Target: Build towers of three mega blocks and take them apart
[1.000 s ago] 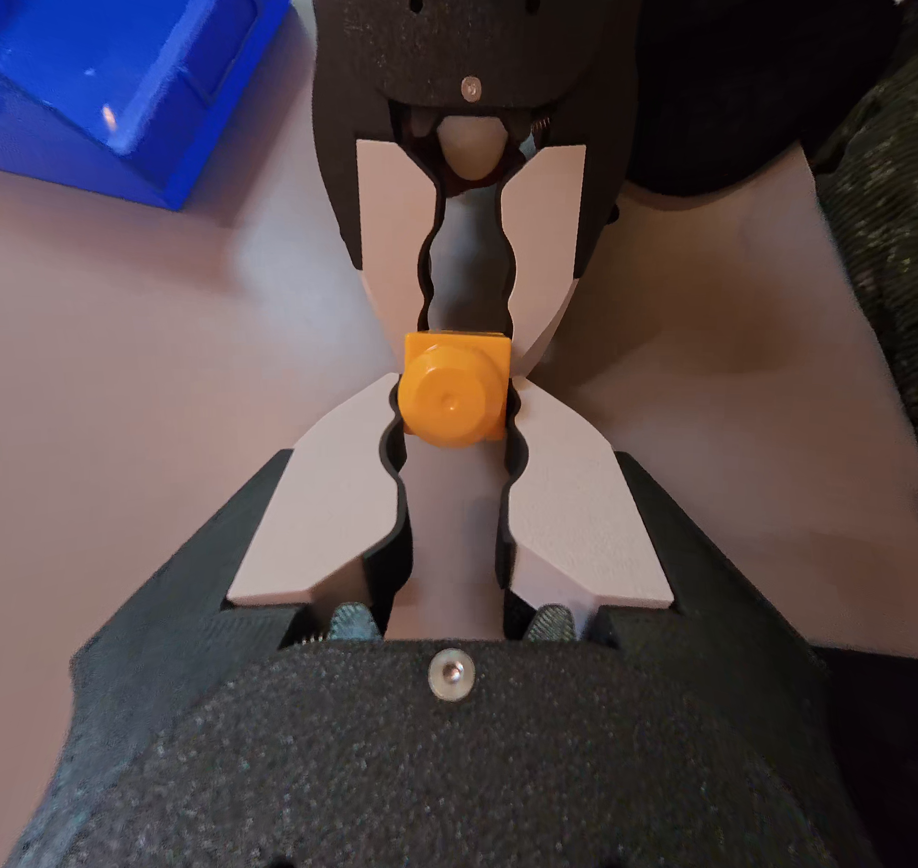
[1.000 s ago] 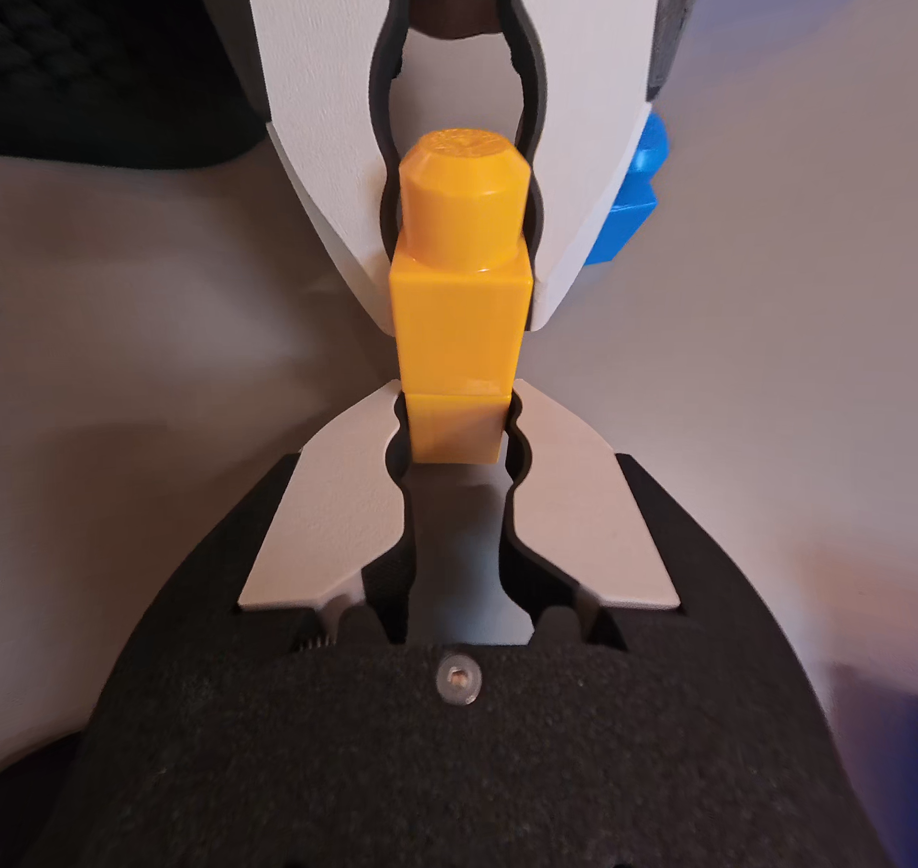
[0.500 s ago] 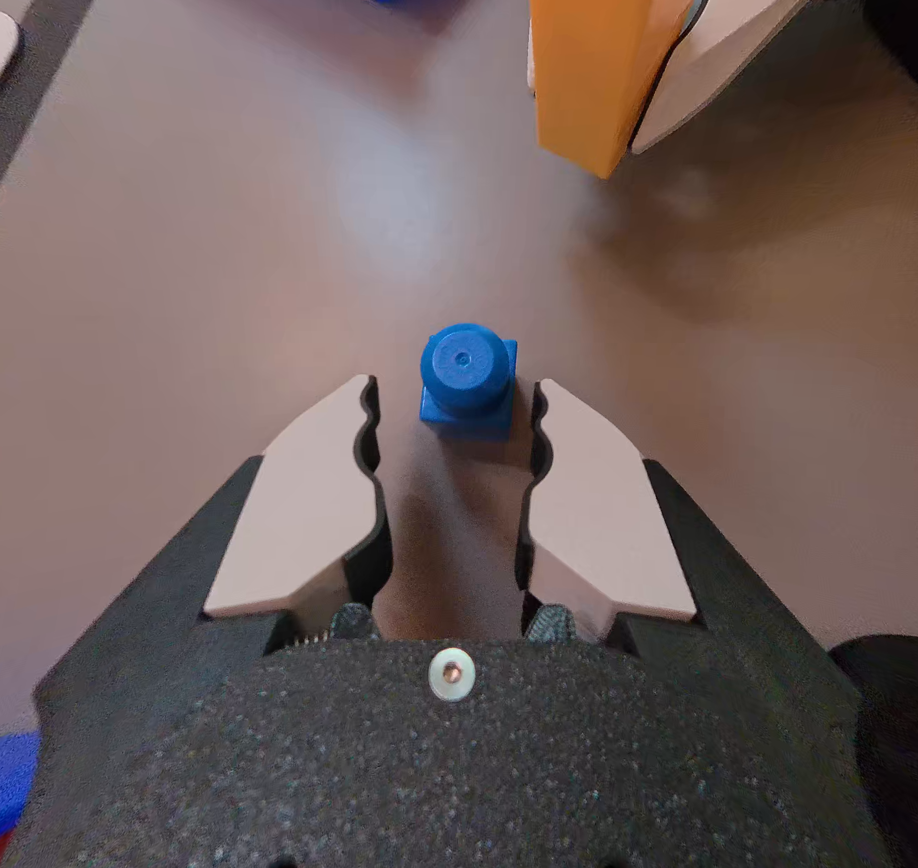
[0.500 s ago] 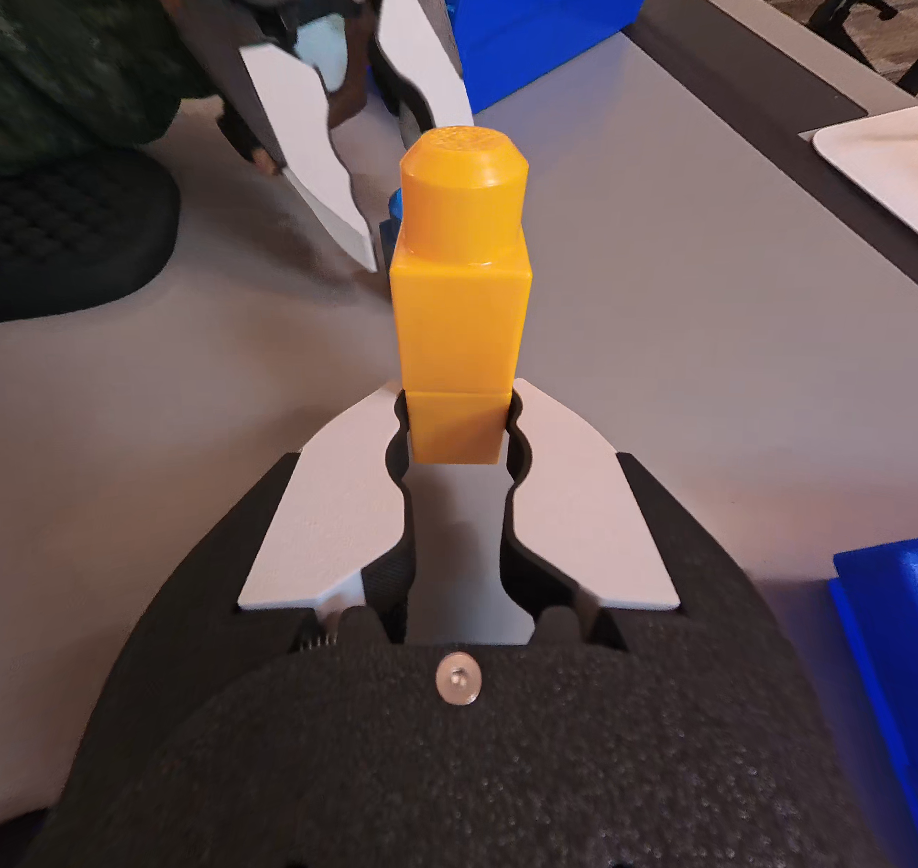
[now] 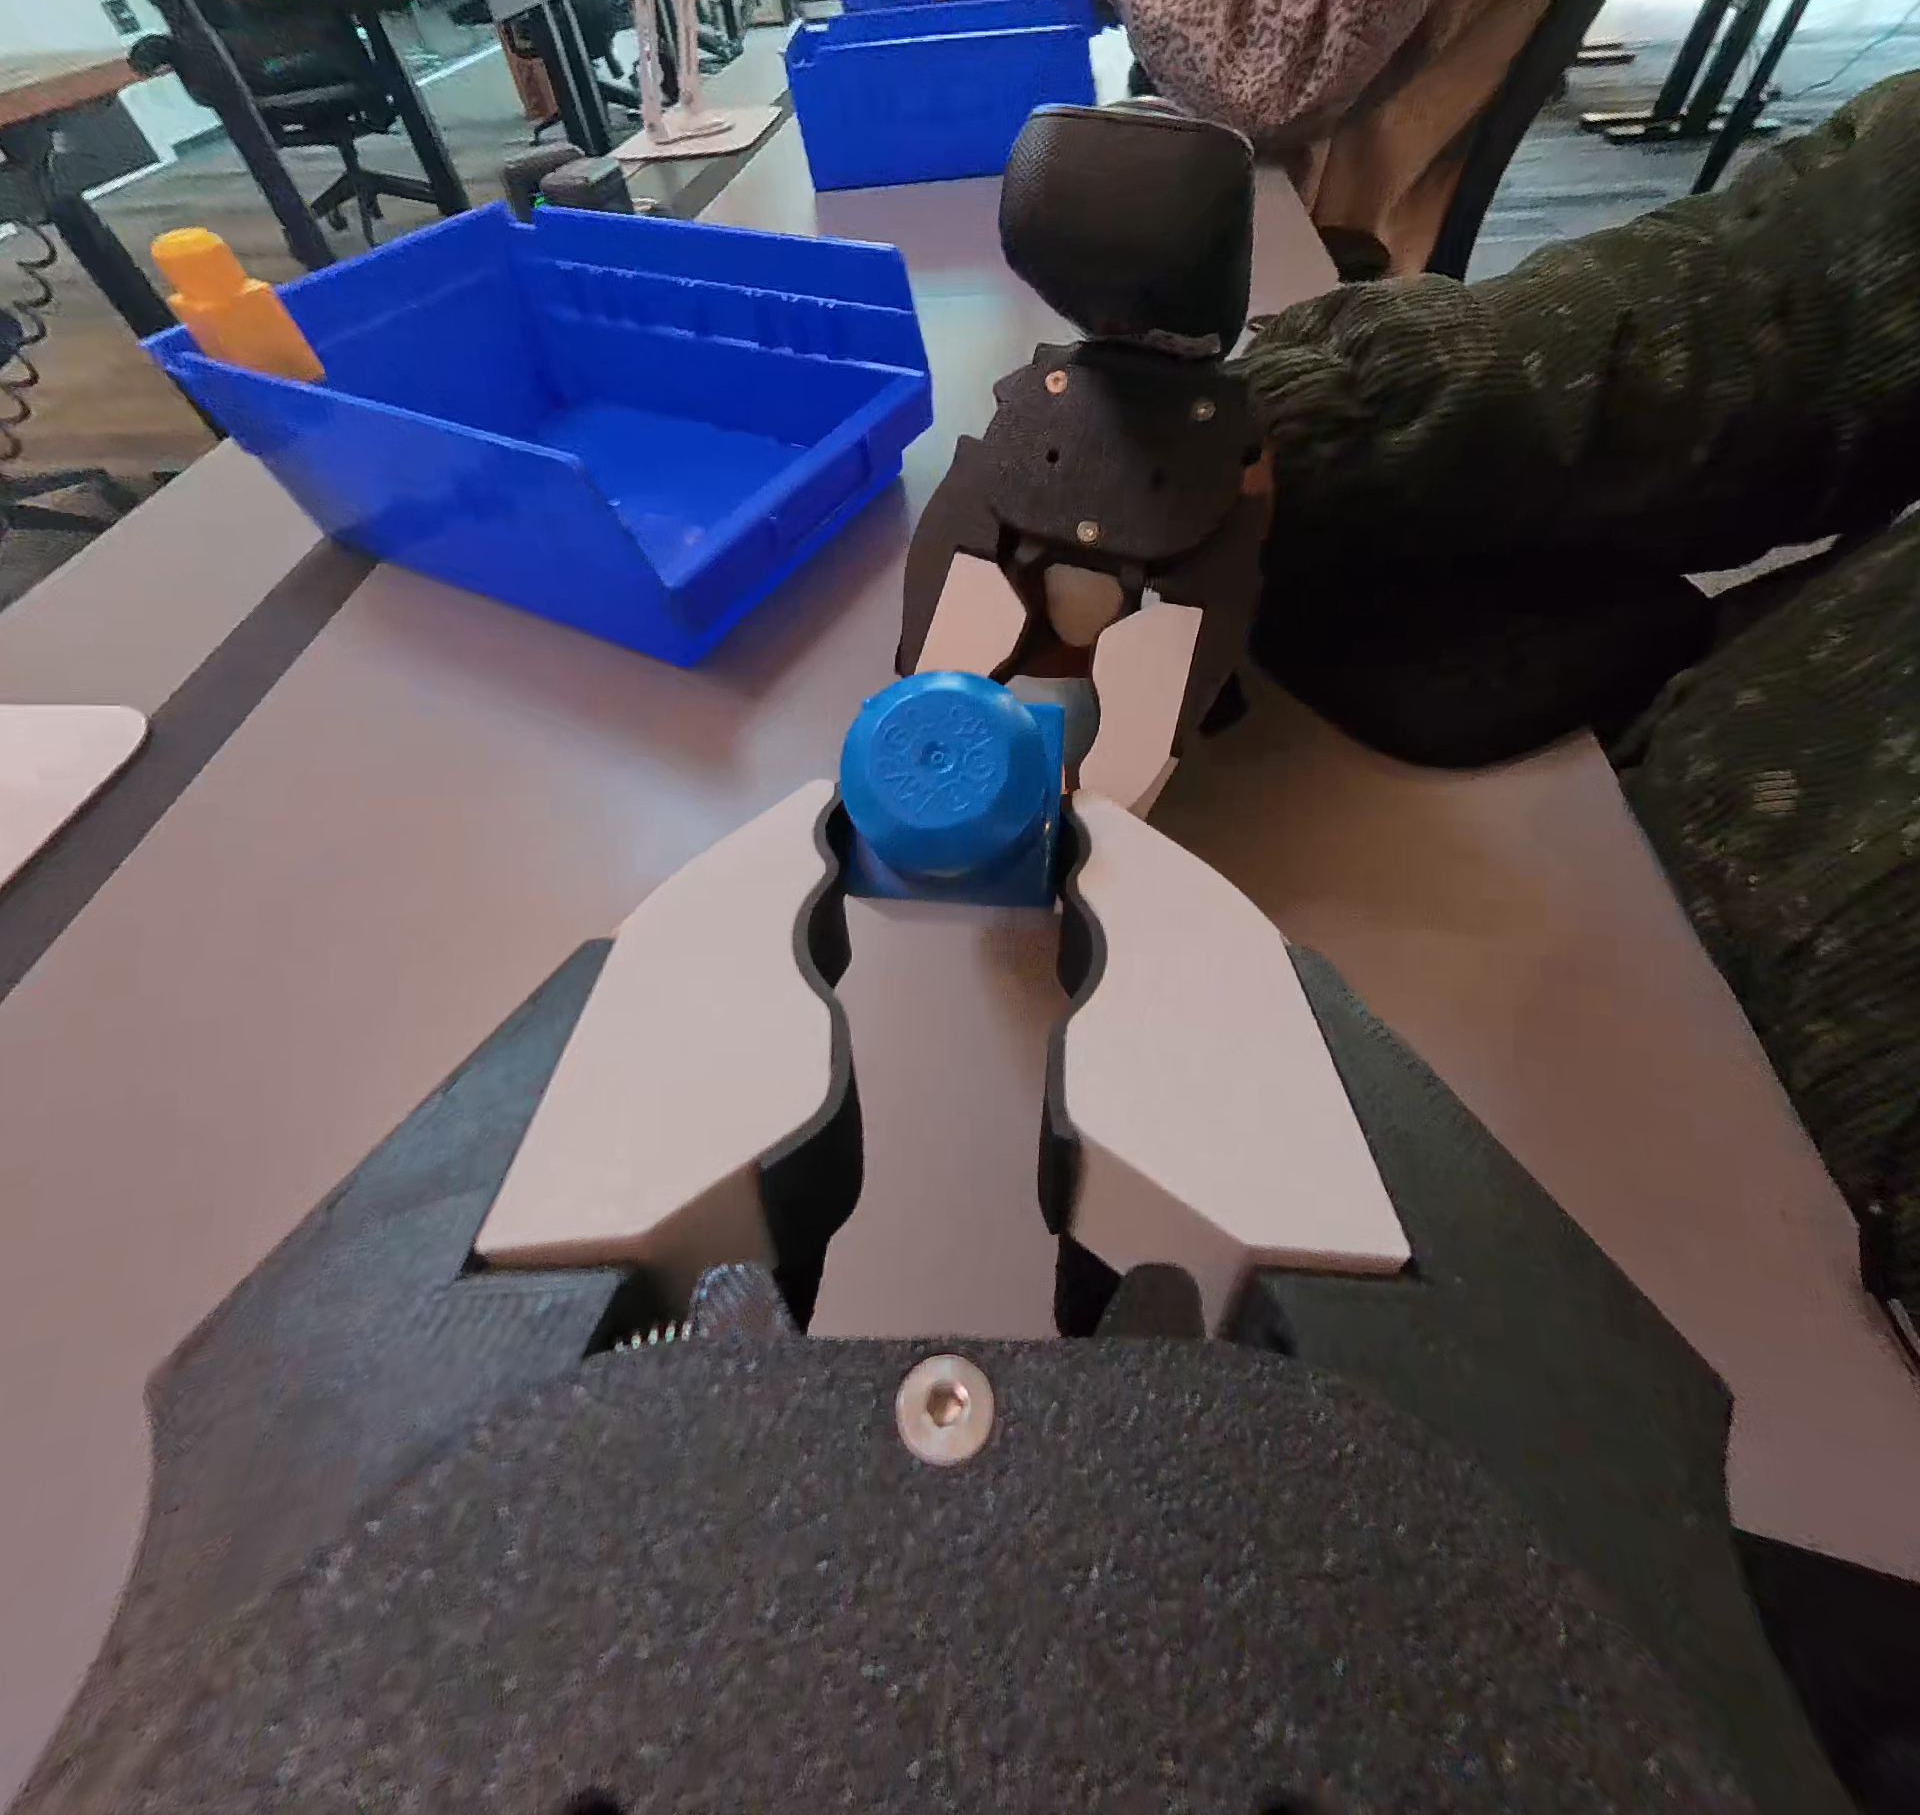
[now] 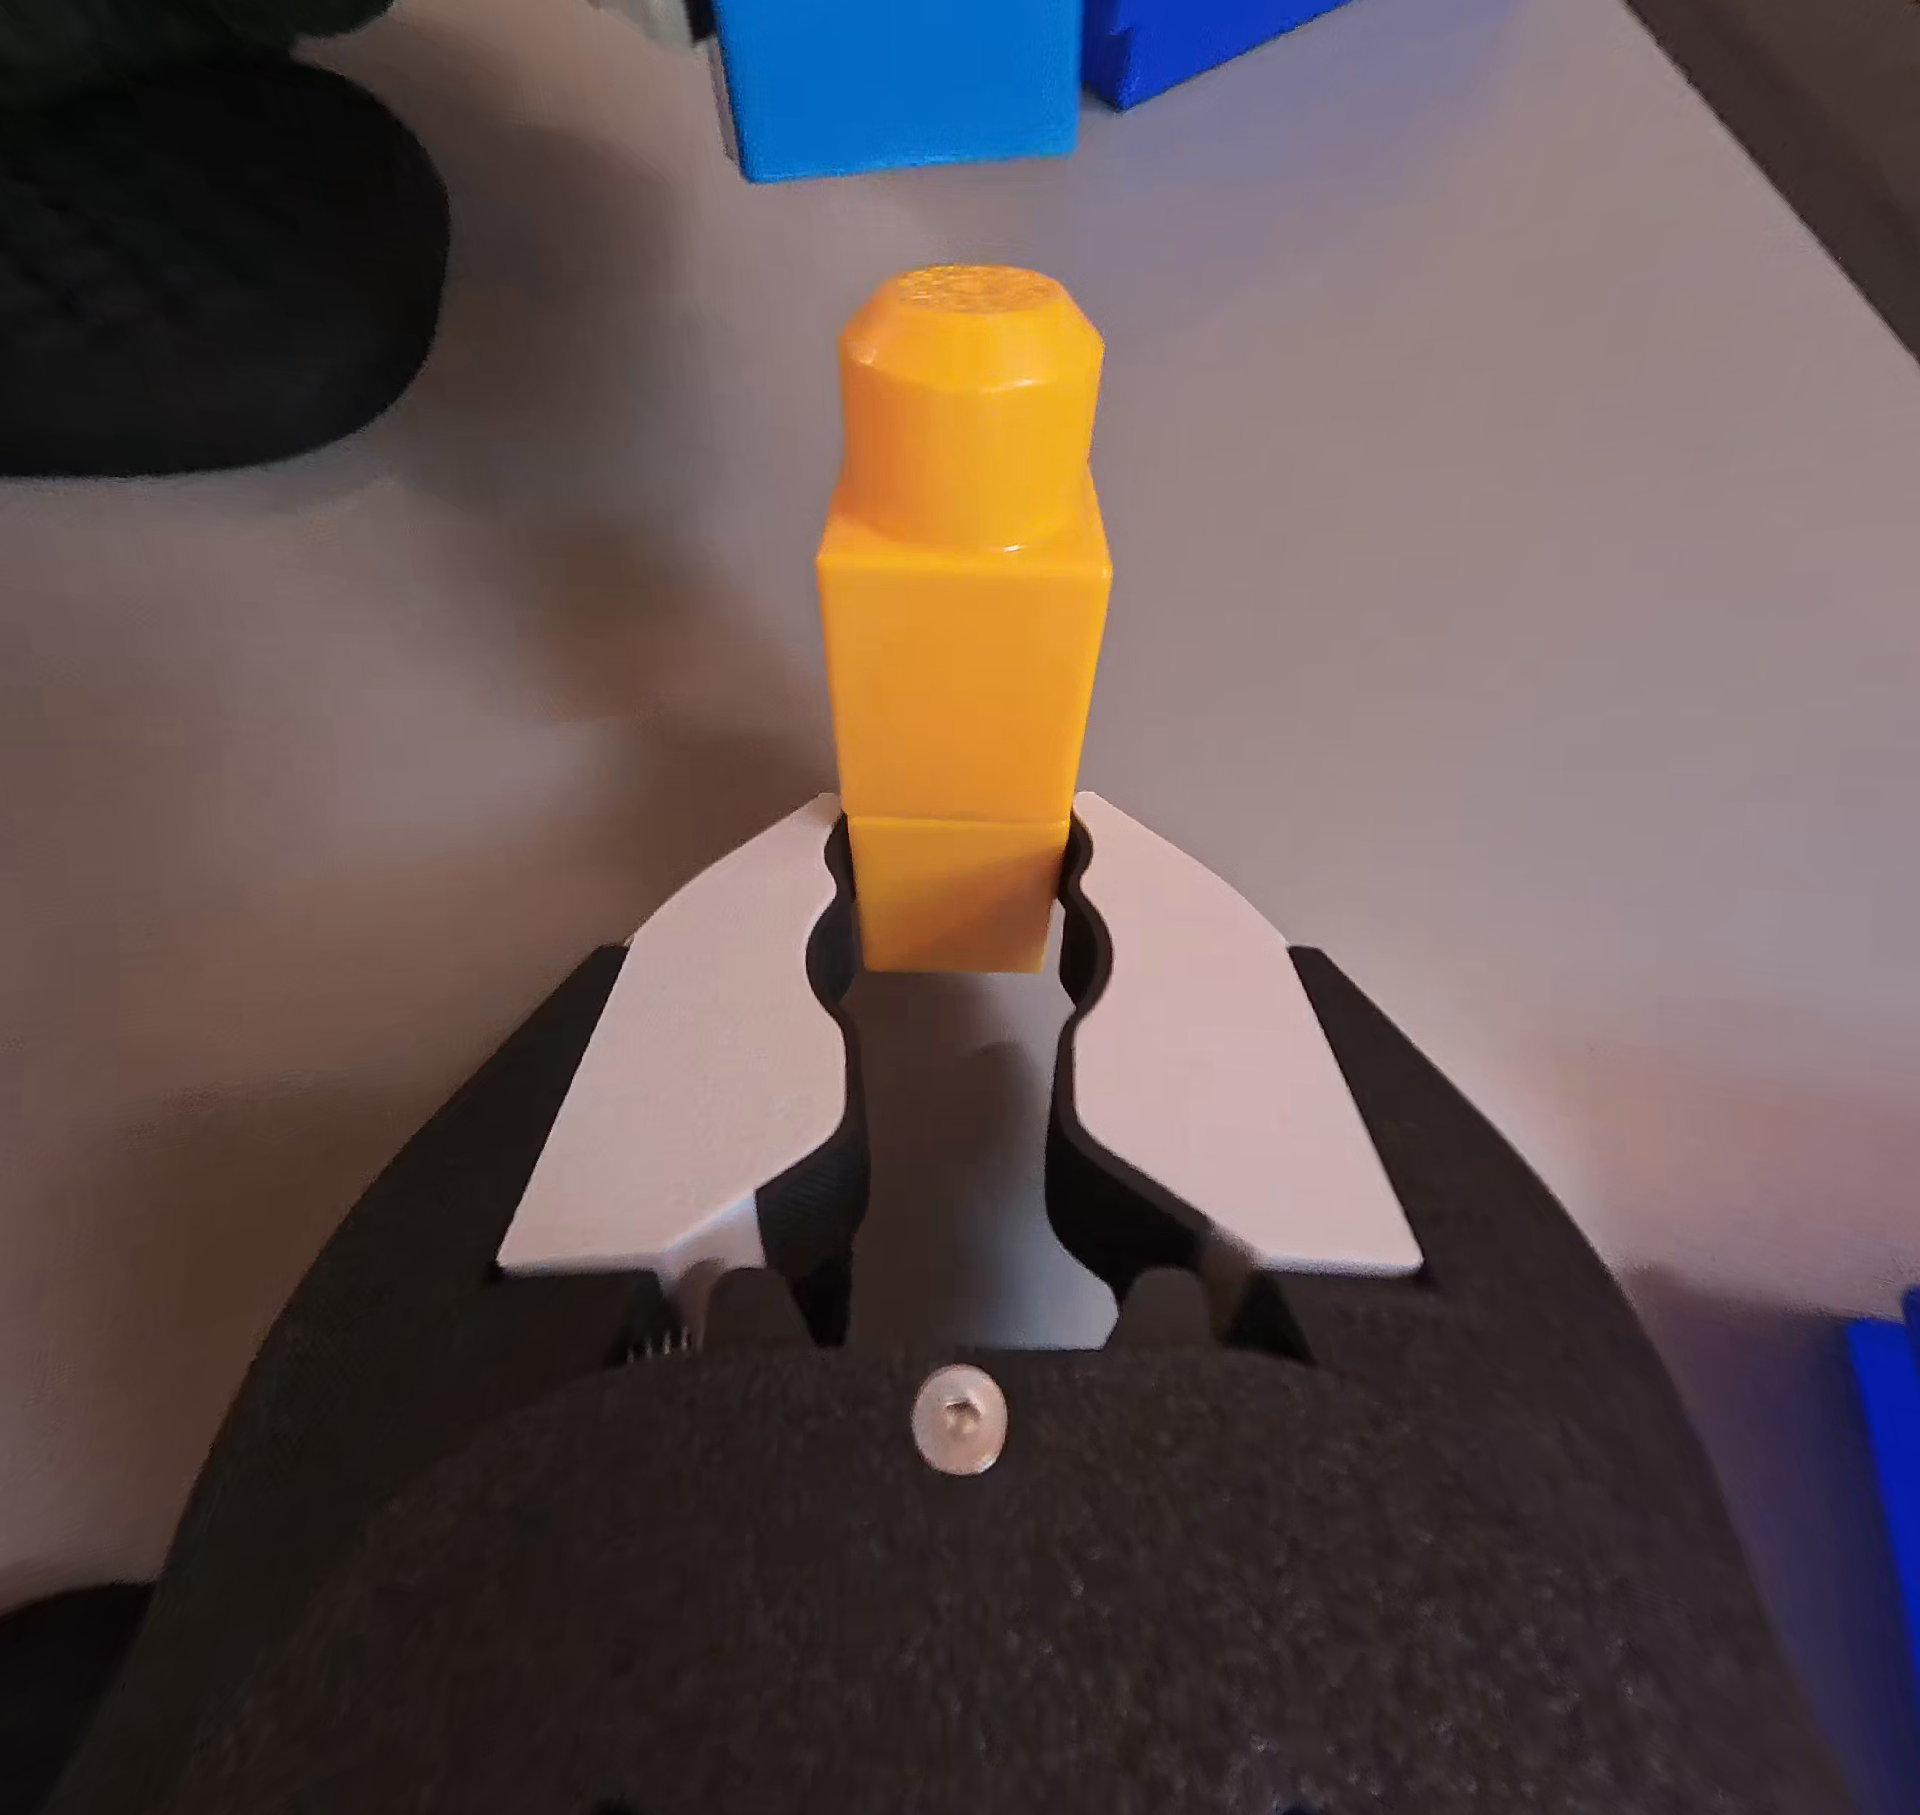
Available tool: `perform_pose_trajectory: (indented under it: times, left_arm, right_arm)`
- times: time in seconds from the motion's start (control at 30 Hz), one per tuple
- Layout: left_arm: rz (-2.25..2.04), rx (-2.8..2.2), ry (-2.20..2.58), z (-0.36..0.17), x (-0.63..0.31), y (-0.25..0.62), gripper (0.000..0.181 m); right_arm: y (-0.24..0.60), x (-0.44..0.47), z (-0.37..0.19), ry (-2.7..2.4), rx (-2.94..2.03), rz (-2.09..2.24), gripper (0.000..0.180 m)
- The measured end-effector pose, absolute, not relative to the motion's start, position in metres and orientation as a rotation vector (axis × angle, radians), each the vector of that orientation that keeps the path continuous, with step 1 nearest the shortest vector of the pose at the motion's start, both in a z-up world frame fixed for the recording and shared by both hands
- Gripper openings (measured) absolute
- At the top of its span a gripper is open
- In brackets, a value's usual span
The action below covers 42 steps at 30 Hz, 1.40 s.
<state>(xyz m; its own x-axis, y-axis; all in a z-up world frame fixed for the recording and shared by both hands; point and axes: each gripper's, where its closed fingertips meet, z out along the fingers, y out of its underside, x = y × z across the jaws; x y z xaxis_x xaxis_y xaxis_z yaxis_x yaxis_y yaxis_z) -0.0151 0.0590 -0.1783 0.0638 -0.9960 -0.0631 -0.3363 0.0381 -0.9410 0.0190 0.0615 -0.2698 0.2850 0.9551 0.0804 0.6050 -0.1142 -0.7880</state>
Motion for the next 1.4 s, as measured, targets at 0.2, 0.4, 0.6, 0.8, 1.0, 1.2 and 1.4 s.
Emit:
perform_pose_trajectory:
  times: [0.2,0.4,0.6,0.8,1.0,1.2,1.4]
  left_arm:
    - [-0.941,-1.413,1.53,-0.192,-0.009,0.045,0.037]
    - [-0.884,-1.393,1.649,-0.203,-0.008,0.034,0.037]
    - [-0.745,-1.42,1.751,-0.213,-0.012,0.03,0.037]
    - [-0.692,-1.437,1.784,-0.215,-0.014,0.029,0.037]
    - [-0.452,-1.518,1.902,-0.224,-0.021,0.03,0.036]
    - [-0.36,-1.572,1.983,-0.226,-0.023,0.027,0.037]
    - [-0.323,-1.617,2.009,-0.232,-0.025,0.029,0.037]
  right_arm:
    - [0.051,0.012,-0.274,-1.497,-1.776,0.568,0.037]
    - [0.041,0.01,-0.277,-1.573,-1.752,0.554,0.036]
    - [0.039,0.011,-0.282,-1.634,-1.755,0.442,0.037]
    - [0.039,0.012,-0.282,-1.658,-1.778,0.368,0.036]
    - [0.041,0.016,-0.282,-1.696,-1.799,0.216,0.036]
    - [0.041,0.017,-0.282,-1.735,-1.786,0.11,0.036]
    - [0.04,0.02,-0.281,-1.743,-1.794,0.109,0.036]
